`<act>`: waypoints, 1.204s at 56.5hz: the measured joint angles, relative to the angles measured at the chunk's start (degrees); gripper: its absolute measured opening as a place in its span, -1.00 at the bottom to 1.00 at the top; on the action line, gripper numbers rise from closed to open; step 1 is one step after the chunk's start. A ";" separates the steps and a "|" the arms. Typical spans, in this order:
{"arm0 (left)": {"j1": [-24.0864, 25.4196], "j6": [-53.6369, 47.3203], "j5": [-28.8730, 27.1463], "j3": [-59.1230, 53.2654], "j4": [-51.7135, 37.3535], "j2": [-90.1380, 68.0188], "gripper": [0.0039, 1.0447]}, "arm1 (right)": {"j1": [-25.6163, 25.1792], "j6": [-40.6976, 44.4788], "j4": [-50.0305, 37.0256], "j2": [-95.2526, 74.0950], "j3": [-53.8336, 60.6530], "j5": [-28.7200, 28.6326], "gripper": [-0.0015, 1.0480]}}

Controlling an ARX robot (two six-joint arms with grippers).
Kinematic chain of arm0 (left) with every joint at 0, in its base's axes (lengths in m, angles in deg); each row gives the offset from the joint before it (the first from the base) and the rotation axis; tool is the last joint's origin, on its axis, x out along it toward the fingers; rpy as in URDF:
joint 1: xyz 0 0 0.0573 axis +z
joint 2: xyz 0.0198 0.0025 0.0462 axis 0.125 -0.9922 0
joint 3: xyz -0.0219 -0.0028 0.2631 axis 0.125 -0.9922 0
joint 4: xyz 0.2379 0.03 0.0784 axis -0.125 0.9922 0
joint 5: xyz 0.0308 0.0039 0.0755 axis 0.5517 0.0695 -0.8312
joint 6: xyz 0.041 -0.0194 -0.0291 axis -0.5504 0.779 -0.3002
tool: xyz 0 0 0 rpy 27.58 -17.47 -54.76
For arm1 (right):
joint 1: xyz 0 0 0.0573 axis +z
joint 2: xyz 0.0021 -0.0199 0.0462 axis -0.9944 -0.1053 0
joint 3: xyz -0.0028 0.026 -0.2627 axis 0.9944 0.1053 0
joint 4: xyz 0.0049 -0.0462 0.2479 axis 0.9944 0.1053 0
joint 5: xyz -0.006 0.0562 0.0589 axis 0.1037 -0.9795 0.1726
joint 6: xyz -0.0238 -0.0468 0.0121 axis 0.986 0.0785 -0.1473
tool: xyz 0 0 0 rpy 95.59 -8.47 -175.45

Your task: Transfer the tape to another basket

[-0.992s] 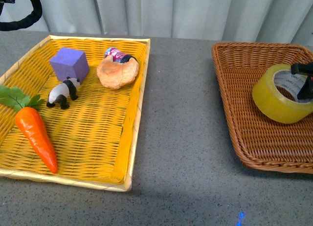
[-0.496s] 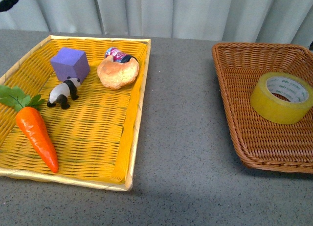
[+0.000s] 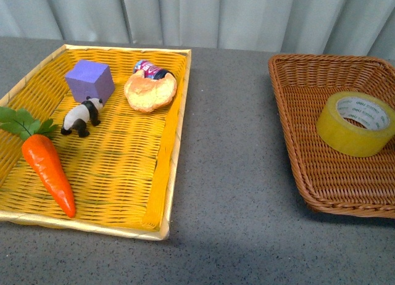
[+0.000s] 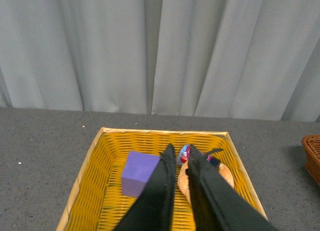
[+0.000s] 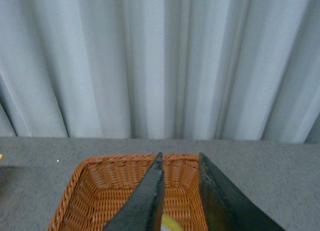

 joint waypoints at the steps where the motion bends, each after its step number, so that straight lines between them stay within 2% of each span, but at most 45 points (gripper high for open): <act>1: 0.11 -0.02 0.04 -0.39 -0.02 0.42 -0.88 | 0.07 0.02 0.00 0.77 1.05 0.11 -0.66; 2: 0.31 0.00 0.37 -1.20 -0.04 1.27 -0.94 | 0.13 0.02 0.02 1.14 1.57 0.17 -0.69; 7: 1.16 -0.31 1.18 -4.39 0.00 4.63 -0.93 | 0.61 0.07 0.24 4.61 5.55 0.46 -0.99; 13: 1.97 -0.37 2.05 -7.52 0.74 8.48 -0.93 | 2.67 0.22 1.09 9.14 9.09 3.48 -0.98; 19: 2.64 -0.39 2.73 -10.21 2.10 12.63 -0.93 | 3.74 0.22 2.56 13.88 12.26 3.39 -0.98; 23: 5.03 -0.44 5.99 -11.82 3.48 15.37 -0.93 | 3.80 0.22 3.89 16.87 14.08 3.45 -0.98; 33: 6.67 -0.44 6.54 -16.22 2.29 18.51 -0.93 | 3.80 0.22 8.11 24.87 17.81 3.45 -0.98; 68: 6.67 -0.42 6.71 -19.41 25.49 46.16 -0.93 | 3.80 0.22 30.64 53.55 23.69 3.43 -0.98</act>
